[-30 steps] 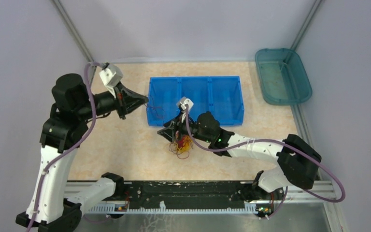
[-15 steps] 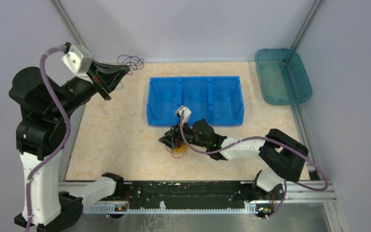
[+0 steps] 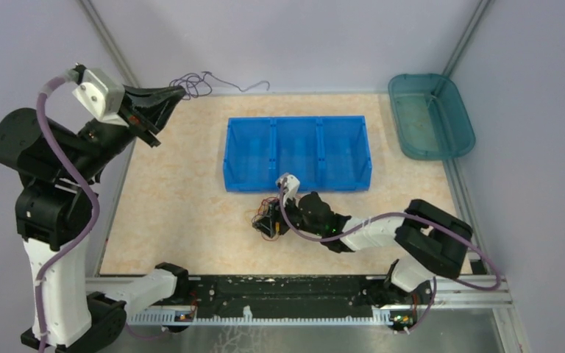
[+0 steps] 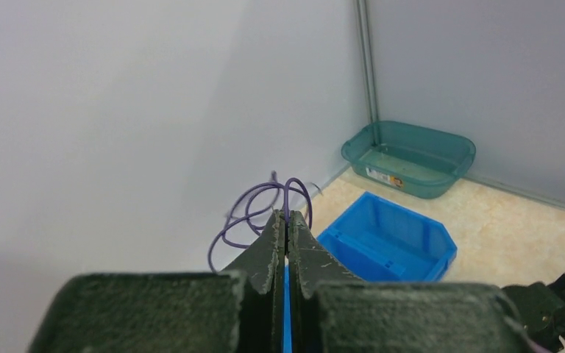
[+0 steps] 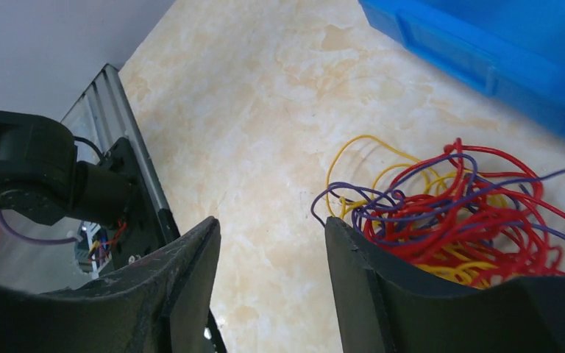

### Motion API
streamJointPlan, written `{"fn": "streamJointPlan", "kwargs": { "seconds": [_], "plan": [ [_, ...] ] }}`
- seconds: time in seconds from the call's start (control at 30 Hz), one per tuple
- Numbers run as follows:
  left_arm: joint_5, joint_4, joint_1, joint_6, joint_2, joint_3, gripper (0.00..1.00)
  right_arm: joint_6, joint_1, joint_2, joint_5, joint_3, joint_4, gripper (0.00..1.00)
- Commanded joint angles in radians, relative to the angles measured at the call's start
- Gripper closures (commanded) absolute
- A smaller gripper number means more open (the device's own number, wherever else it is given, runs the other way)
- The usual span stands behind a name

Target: Untangle the cables

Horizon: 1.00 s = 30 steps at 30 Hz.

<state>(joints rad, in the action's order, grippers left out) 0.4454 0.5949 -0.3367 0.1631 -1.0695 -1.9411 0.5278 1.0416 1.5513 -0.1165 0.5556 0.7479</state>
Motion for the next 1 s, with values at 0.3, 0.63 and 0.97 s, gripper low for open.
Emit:
{"fn": "streamJointPlan", "kwargs": {
  "seconds": [0.3,0.63,0.97],
  "plan": [
    [-0.005,-0.218,-0.004,0.051,0.057,0.495,1.0,-0.023,-0.004,-0.459,0.309,-0.034,-0.32,0.25],
    [-0.038,-0.34,-0.004,0.089,-0.028,0.66,1.0,-0.013,-0.021,-0.565,0.399,-0.045,-0.415,0.22],
    [-0.101,-0.443,-0.004,0.167,-0.152,0.784,1.0,-0.012,-0.024,-0.617,0.444,-0.072,-0.42,0.22]
  ]
}}
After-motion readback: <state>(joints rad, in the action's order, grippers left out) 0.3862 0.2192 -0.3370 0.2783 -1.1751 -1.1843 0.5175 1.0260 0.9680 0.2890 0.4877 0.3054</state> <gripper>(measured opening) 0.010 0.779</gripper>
